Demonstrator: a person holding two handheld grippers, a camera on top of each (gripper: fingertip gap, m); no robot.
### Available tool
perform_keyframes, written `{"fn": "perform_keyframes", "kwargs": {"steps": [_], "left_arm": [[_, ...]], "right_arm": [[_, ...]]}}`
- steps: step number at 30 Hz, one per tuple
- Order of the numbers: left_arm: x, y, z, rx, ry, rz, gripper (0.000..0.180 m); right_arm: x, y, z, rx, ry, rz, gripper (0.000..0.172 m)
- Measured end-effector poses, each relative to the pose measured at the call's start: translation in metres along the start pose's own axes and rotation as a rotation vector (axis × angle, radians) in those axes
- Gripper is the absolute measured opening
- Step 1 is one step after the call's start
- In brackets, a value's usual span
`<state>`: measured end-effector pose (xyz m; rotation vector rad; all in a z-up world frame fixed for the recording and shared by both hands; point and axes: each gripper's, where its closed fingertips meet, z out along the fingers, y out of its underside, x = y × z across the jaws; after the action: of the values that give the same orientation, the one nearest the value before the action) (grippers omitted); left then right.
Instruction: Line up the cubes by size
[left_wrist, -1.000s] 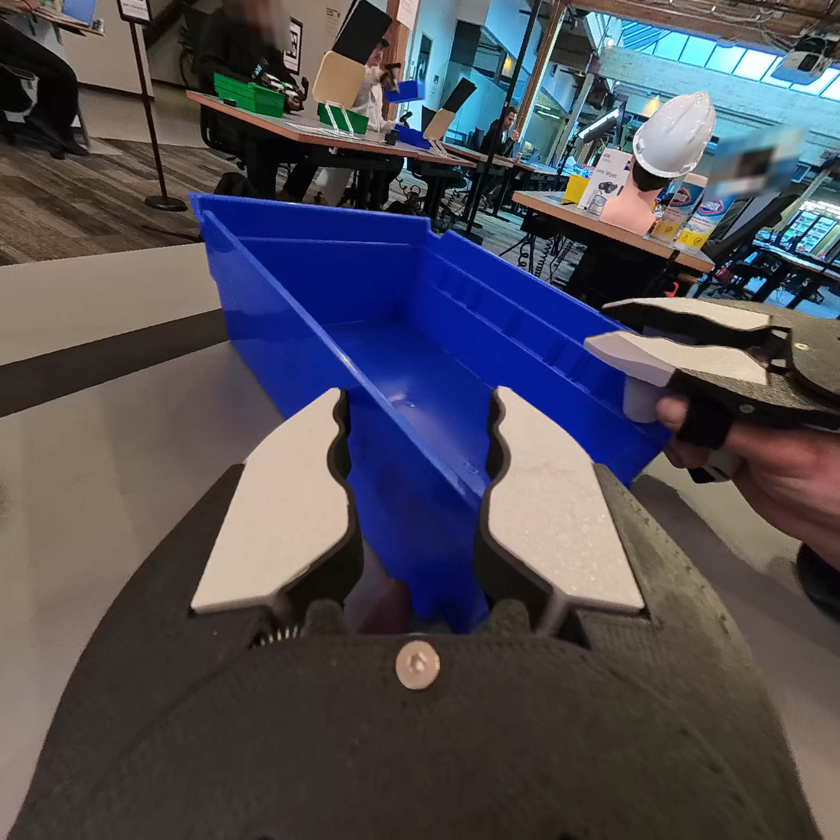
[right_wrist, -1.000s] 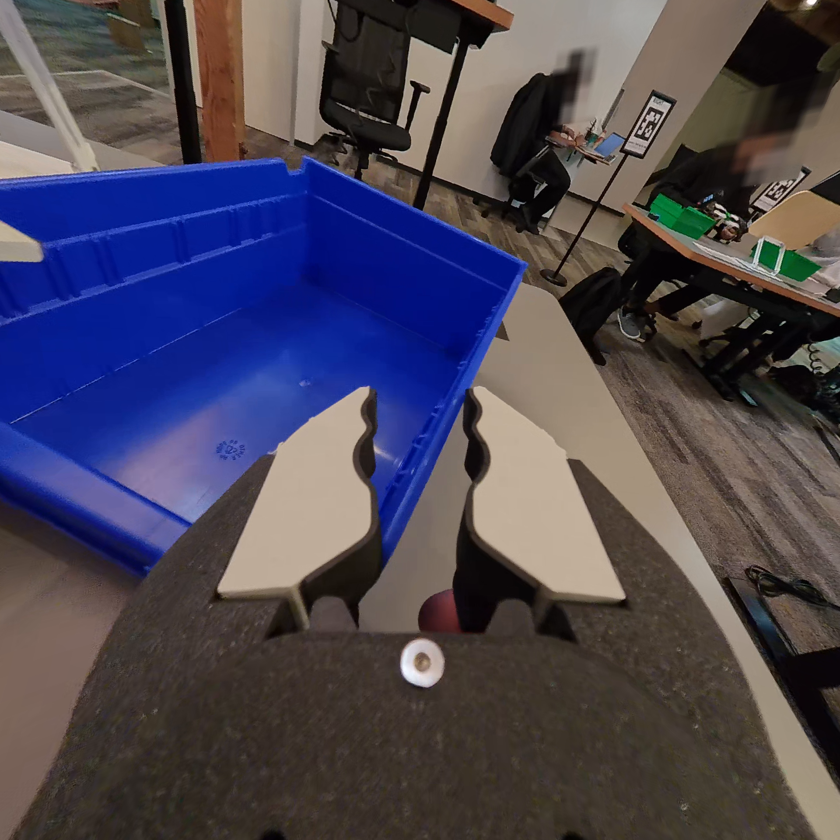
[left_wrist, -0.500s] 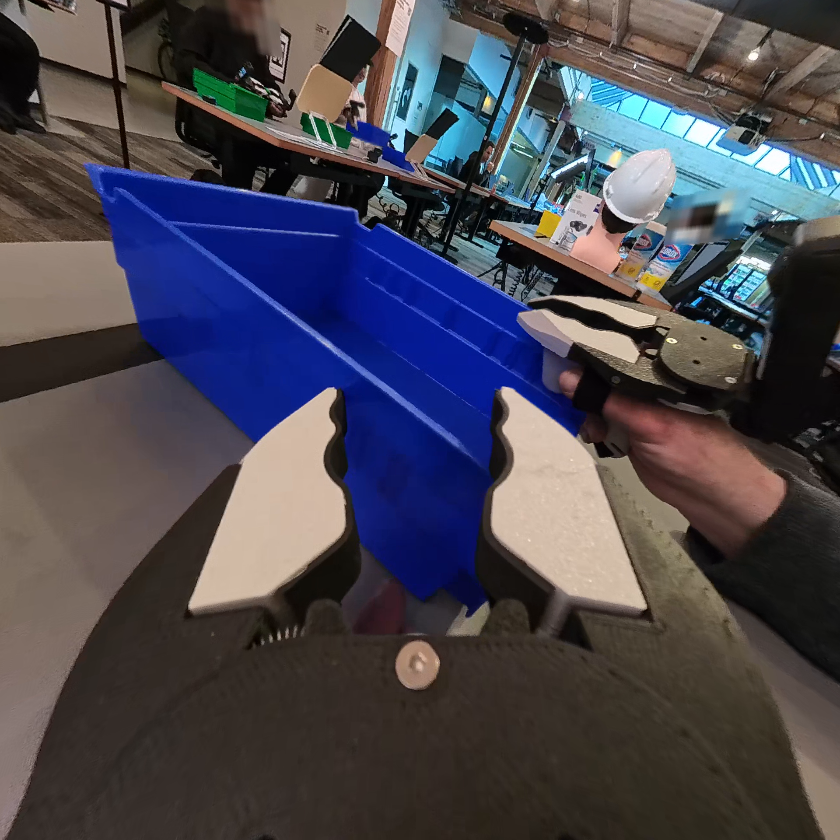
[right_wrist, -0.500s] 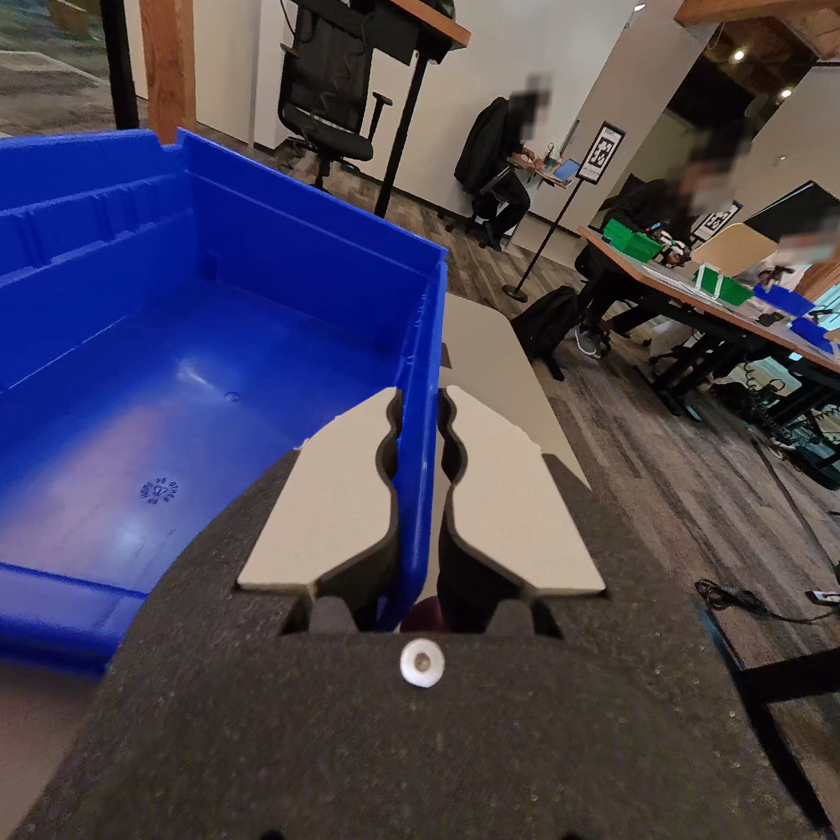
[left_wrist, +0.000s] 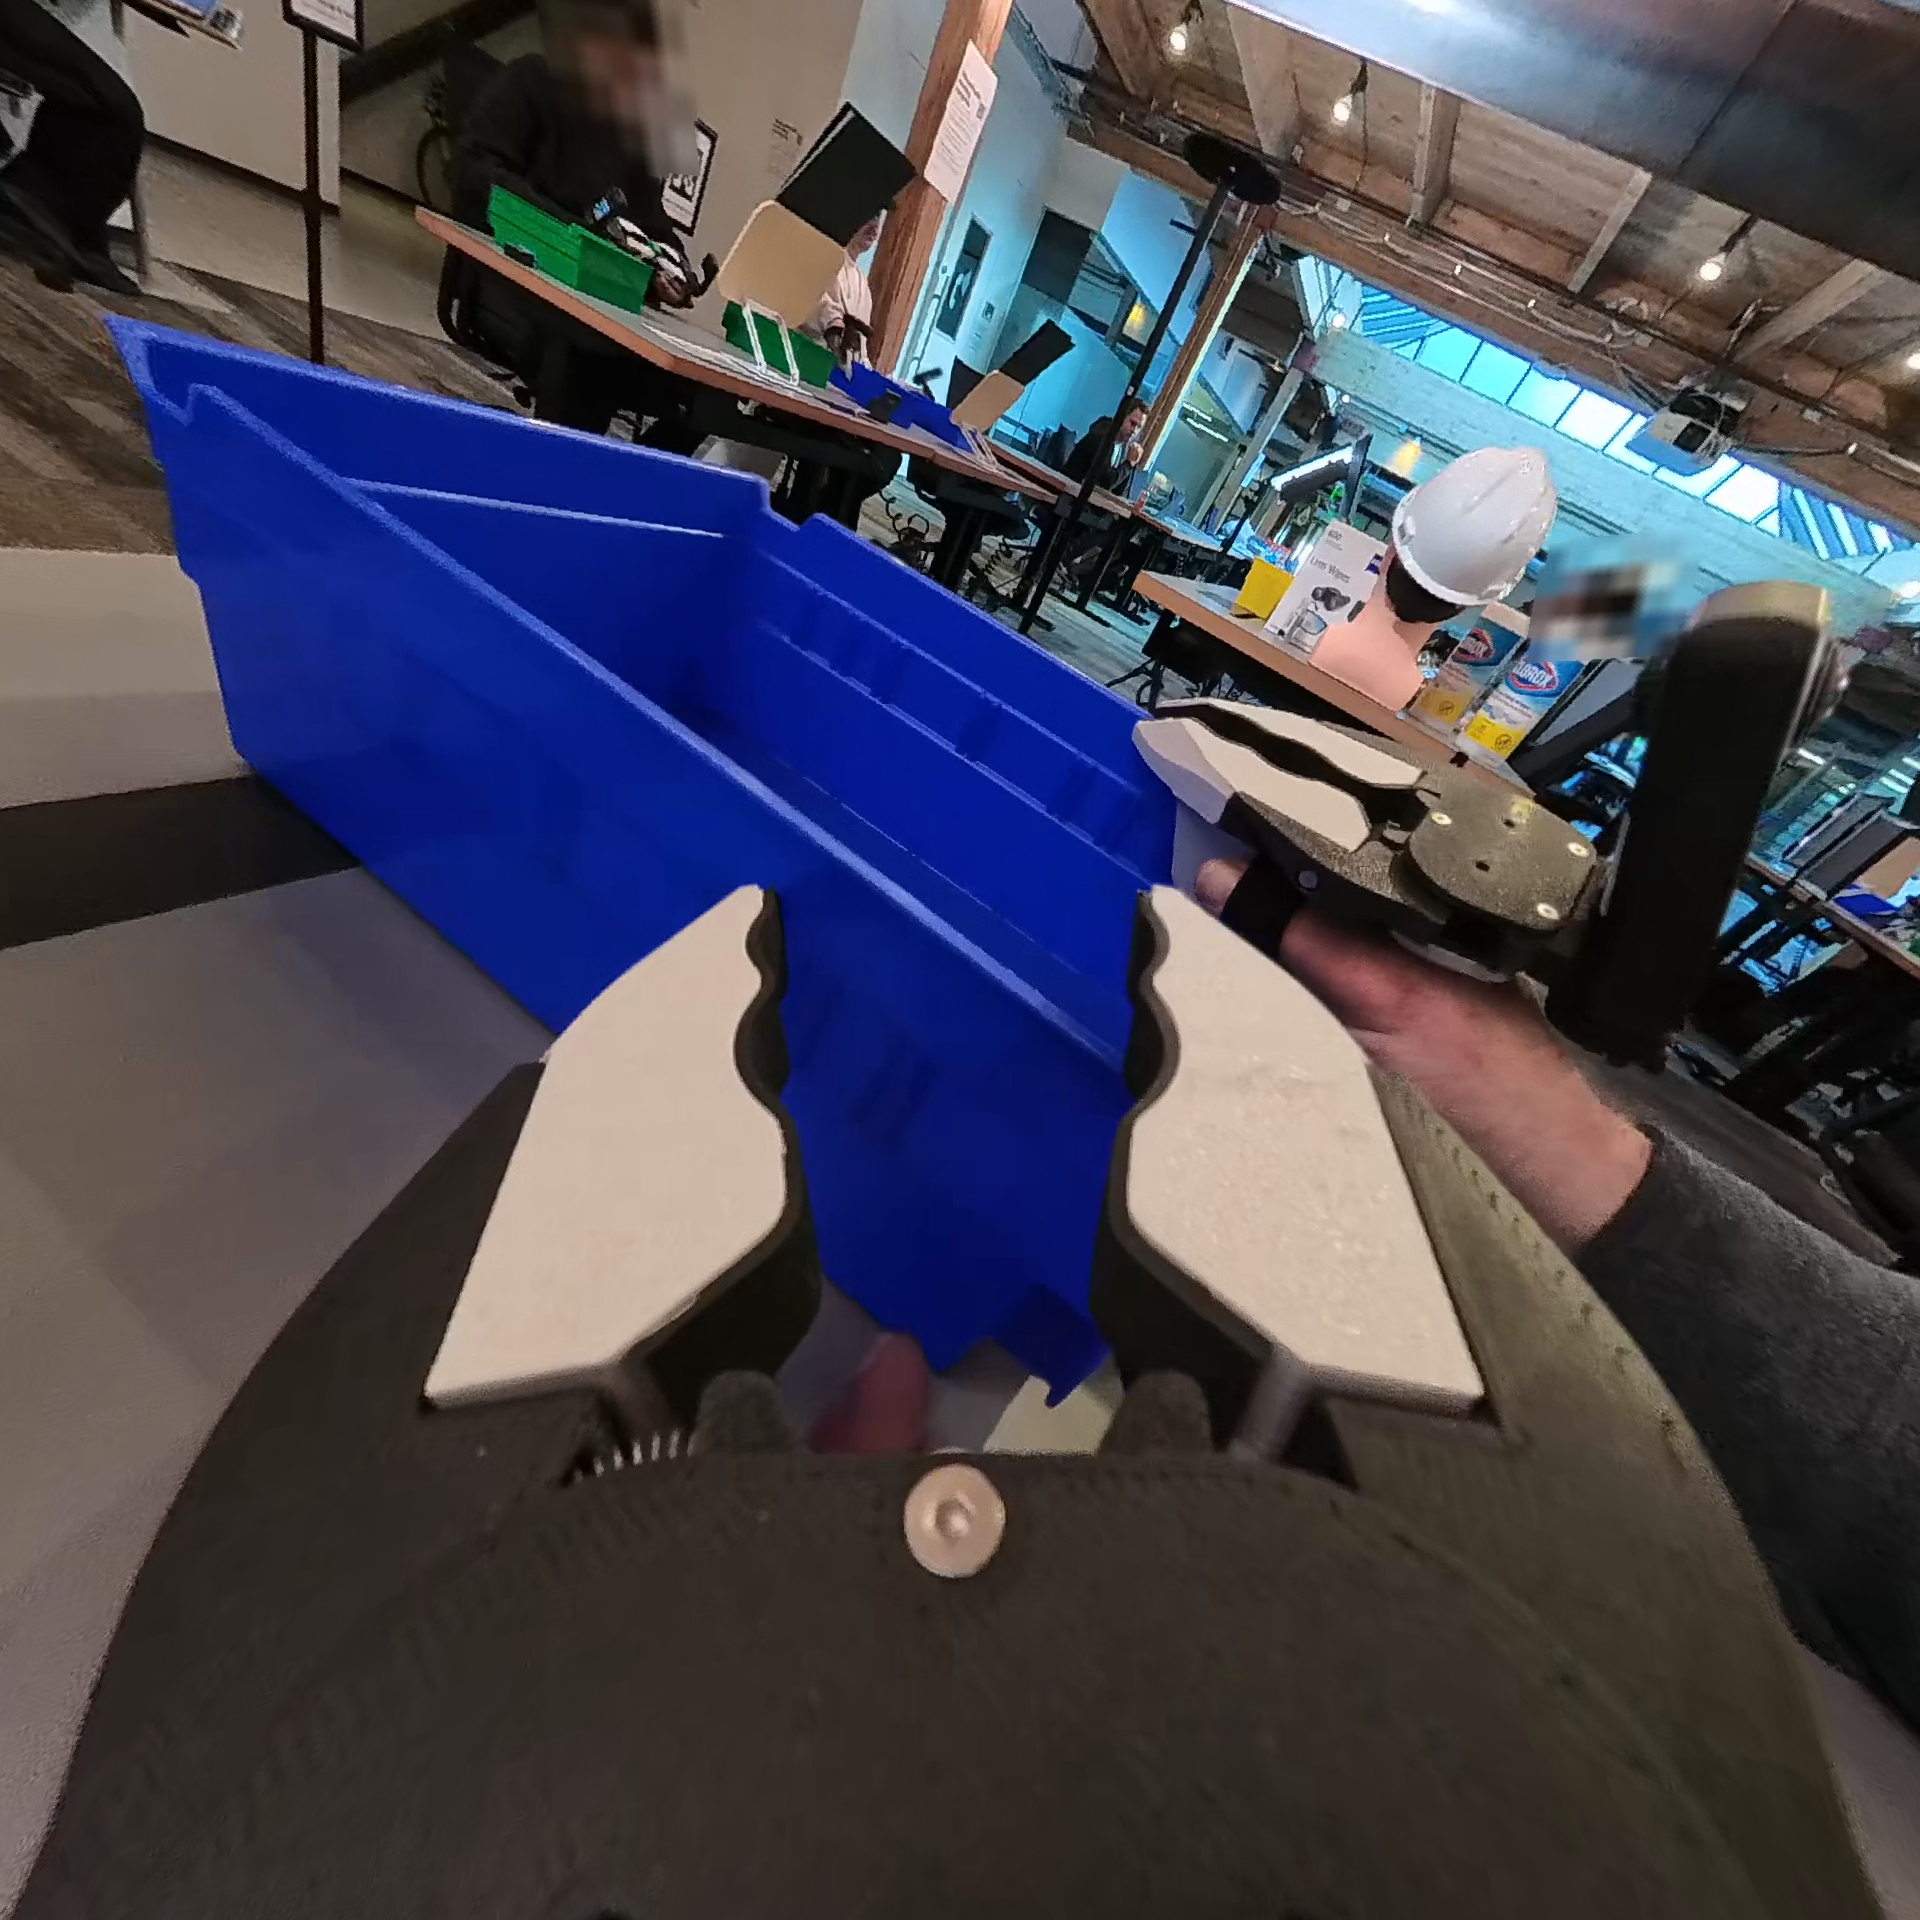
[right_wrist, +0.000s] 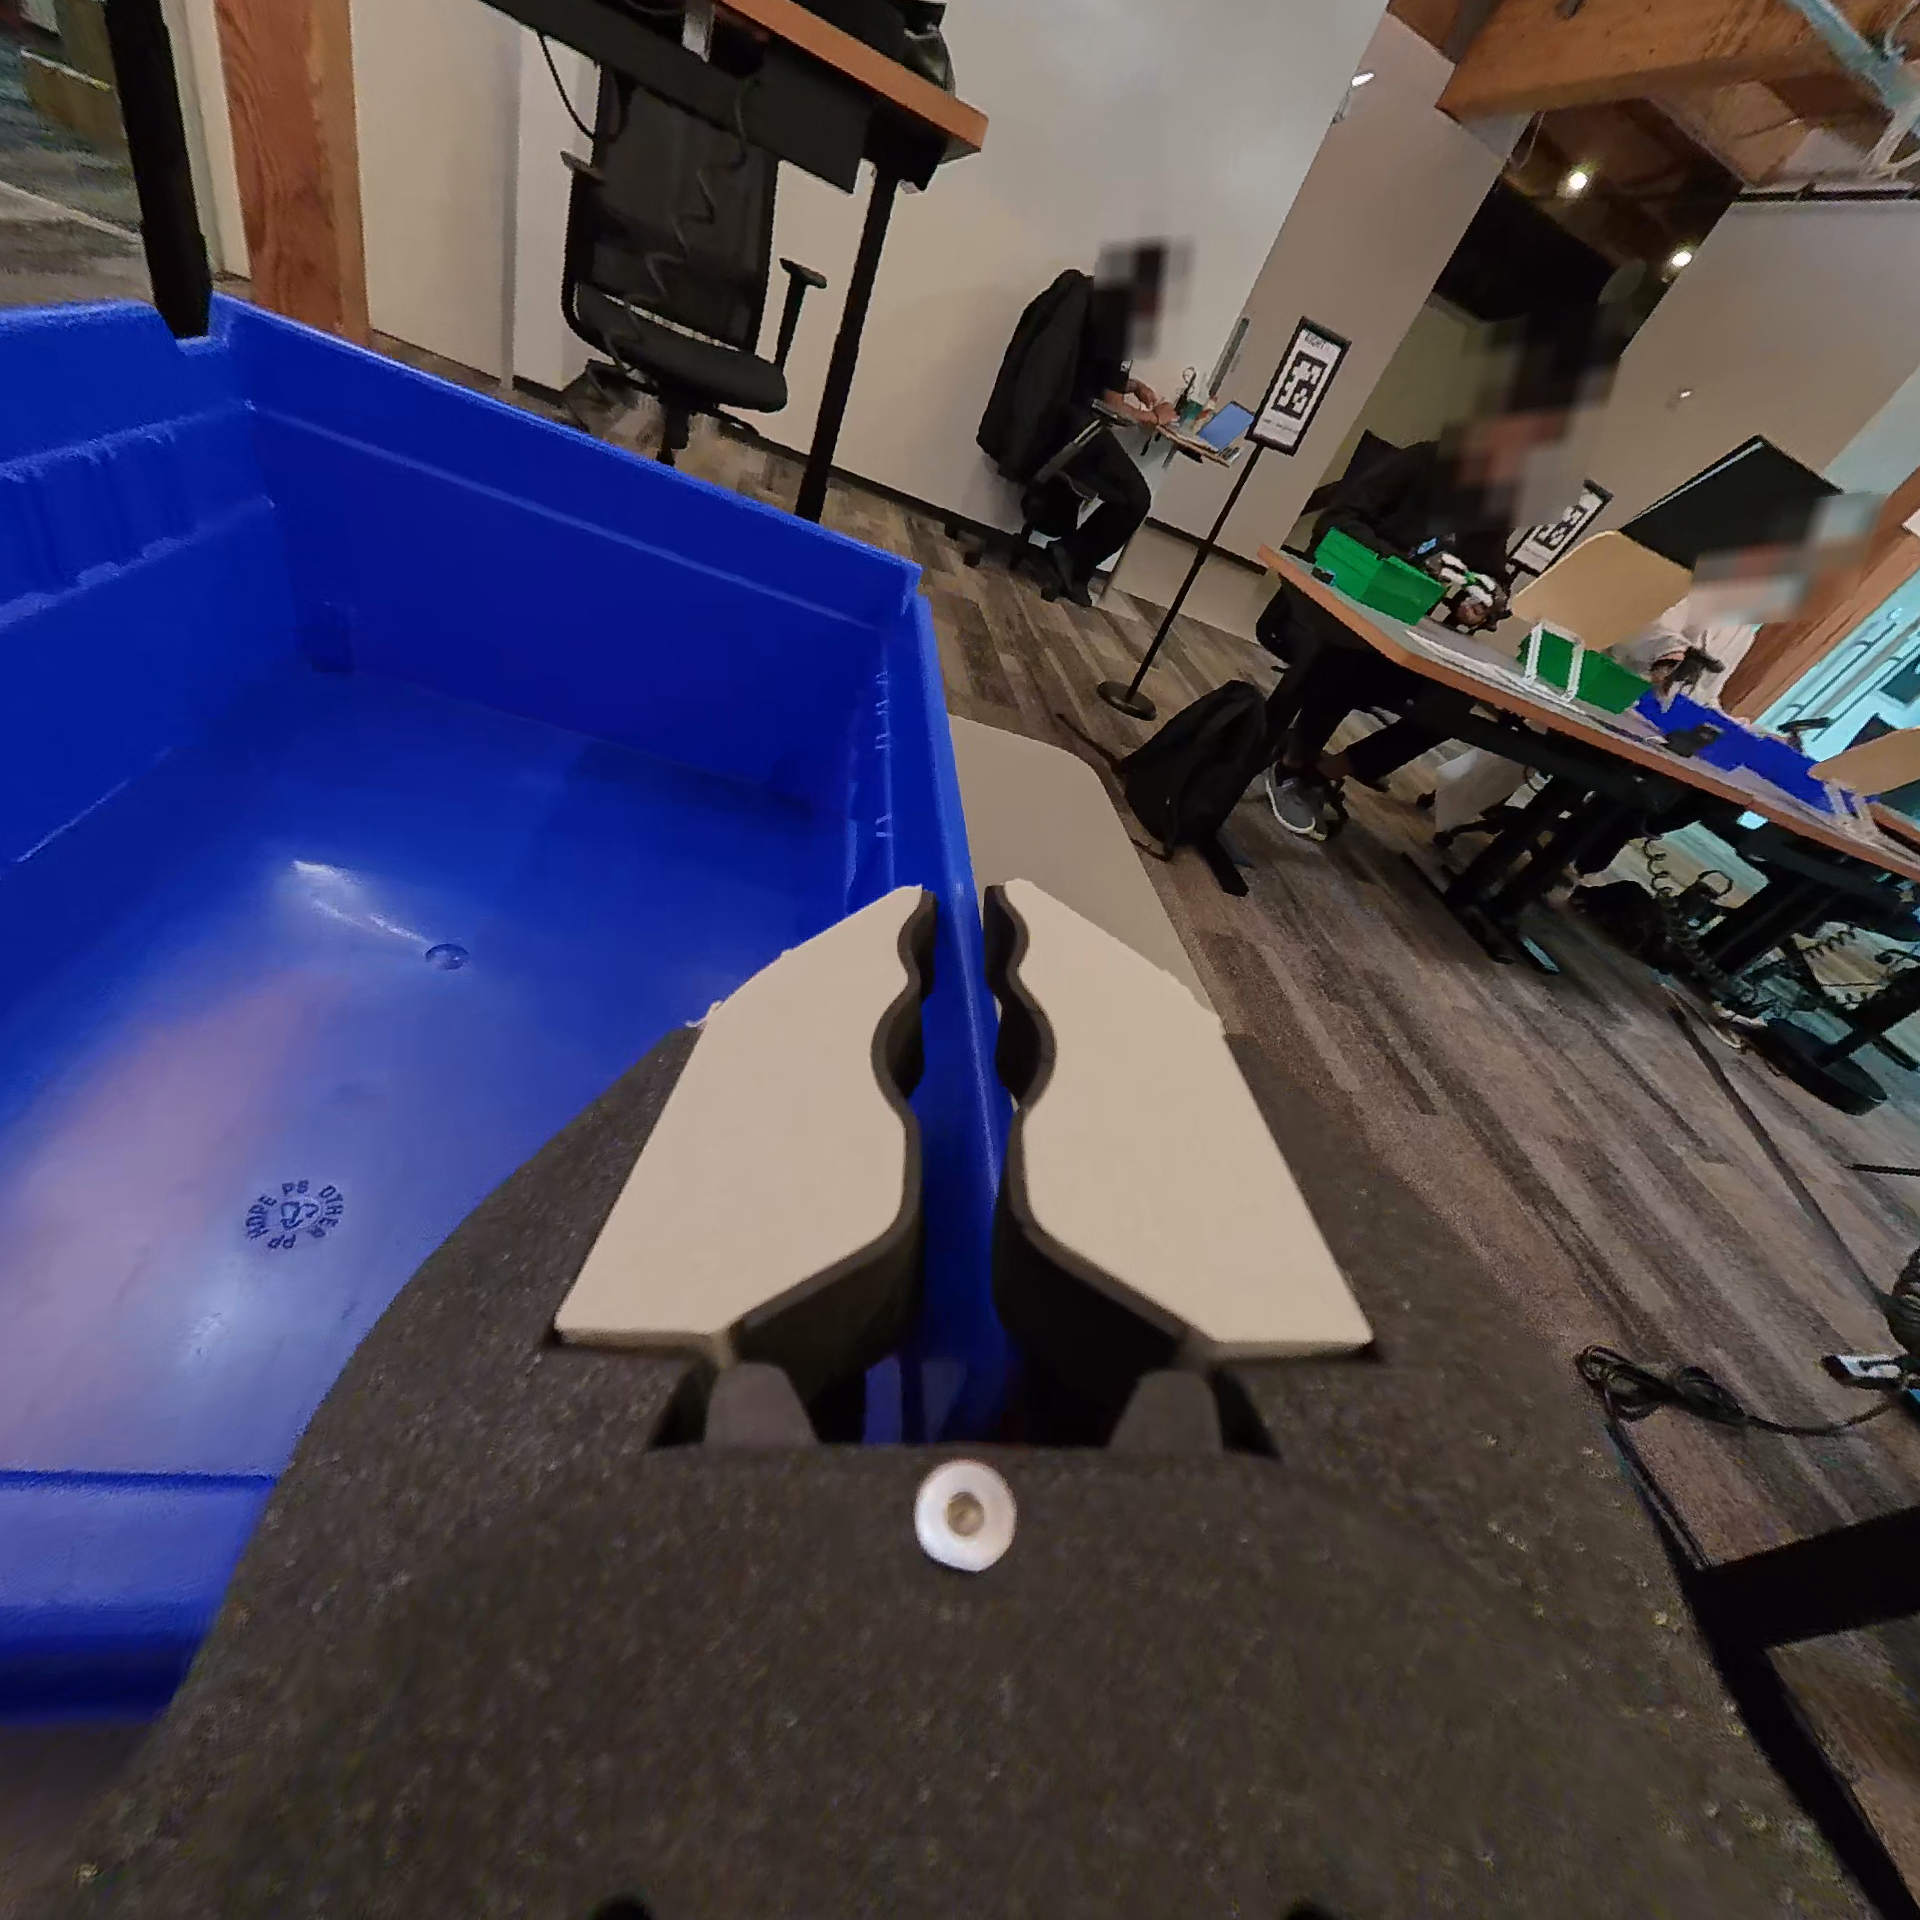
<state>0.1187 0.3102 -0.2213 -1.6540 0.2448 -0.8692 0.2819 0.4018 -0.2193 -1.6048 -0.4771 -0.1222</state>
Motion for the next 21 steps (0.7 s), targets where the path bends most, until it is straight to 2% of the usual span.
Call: {"fn": "perform_keyframes", "kwargs": {"steps": [19, 21], "left_arm": [[-0.007, -0.004, 0.005, 0.016, 0.009, -0.037, 0.062], [-0.006, -0.005, 0.003, 0.027, 0.021, -0.043, 0.063]], "right_arm": [[-0.001, -0.003, 0.015, 0.037, 0.011, -0.025, 0.009], [-0.003, -0.003, 0.014, 0.049, 0.010, -0.052, 0.017]]}}
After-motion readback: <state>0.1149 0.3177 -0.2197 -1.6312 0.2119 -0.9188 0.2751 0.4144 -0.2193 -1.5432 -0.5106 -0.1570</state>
